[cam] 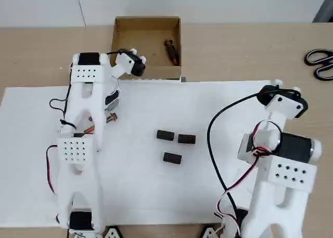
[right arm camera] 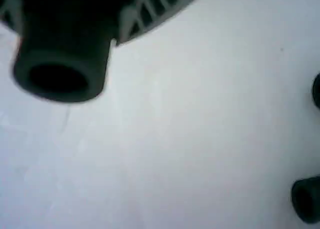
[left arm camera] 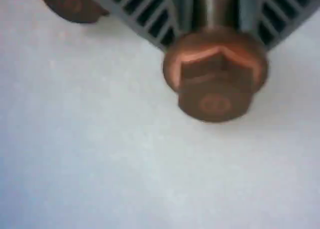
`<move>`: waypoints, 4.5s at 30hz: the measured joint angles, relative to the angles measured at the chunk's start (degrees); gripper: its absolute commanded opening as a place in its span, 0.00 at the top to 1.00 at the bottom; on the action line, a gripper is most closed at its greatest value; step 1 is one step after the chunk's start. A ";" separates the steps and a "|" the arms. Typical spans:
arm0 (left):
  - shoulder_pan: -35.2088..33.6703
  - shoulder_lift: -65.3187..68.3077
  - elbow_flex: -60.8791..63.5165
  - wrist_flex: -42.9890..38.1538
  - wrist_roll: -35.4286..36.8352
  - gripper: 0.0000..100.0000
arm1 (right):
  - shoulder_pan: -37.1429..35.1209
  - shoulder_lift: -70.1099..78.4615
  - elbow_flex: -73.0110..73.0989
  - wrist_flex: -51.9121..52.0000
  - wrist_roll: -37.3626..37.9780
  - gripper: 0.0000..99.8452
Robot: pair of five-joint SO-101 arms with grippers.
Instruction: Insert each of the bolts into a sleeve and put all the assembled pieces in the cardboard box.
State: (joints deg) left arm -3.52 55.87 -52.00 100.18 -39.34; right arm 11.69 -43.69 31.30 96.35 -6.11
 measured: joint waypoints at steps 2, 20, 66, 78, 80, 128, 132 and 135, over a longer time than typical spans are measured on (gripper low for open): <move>0.00 -1.58 0.00 0.00 2.11 0.99 | 0.00 -0.09 0.00 0.00 0.00 1.00; 7.47 -48.53 32.62 -0.53 18.55 1.00 | -4.48 -16.53 0.00 0.00 7.65 1.00; 8.88 -147.78 127.03 -49.49 81.05 0.99 | -48.44 -18.11 28.84 -43.25 10.90 1.00; 8.88 -150.33 128.70 -49.67 83.87 0.99 | -54.59 -18.02 40.00 -58.73 19.25 1.00; 8.88 -150.33 128.70 -49.67 83.87 0.99 | -54.59 -18.02 40.26 -59.96 19.87 1.00; 22.95 -150.33 128.97 -44.31 89.49 0.99 | -60.04 -18.02 40.35 -64.97 20.22 1.00; 25.14 -150.42 131.16 -44.31 85.71 0.99 | -60.04 -18.02 40.35 -64.97 20.13 1.00; 25.49 -150.86 132.04 -43.69 83.34 0.99 | -60.13 -17.93 40.44 -64.97 20.13 1.00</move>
State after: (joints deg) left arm 21.98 -94.99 80.04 56.48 44.00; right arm -48.44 -61.63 71.74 31.38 14.02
